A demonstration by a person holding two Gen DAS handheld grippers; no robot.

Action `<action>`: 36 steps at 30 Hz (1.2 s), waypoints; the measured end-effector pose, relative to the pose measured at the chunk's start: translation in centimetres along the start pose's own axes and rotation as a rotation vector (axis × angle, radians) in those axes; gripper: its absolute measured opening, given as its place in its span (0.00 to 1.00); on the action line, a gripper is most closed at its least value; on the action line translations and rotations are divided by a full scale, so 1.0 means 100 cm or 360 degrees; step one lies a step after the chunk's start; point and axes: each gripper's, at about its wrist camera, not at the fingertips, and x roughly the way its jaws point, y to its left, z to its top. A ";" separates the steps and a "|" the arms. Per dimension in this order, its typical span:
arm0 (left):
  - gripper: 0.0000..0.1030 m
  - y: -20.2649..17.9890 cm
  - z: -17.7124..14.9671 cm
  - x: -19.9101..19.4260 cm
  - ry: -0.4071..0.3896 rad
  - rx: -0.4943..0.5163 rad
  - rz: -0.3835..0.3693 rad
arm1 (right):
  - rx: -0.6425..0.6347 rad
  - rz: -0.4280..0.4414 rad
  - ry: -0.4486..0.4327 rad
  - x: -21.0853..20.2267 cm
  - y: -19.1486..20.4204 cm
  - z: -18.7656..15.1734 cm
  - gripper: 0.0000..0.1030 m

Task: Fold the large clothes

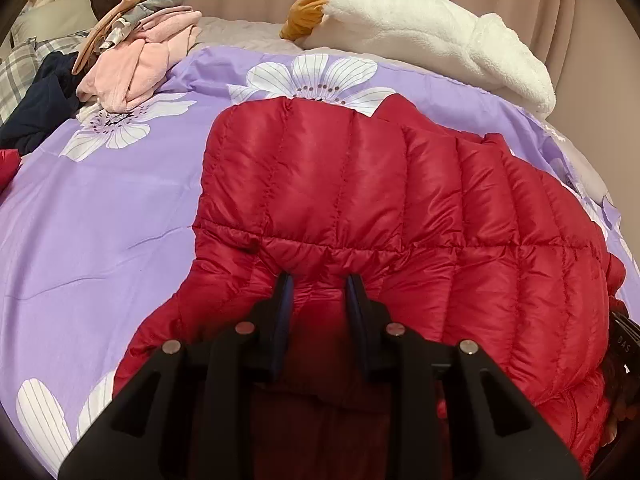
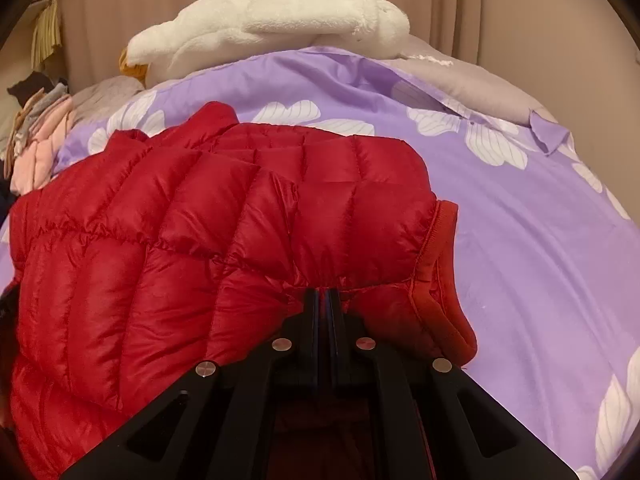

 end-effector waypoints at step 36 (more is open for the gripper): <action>0.81 0.075 -0.183 -0.186 0.0111 -0.0270 0.0054 | 0.0329 0.0035 0.0120 -0.180 -0.105 -0.167 0.70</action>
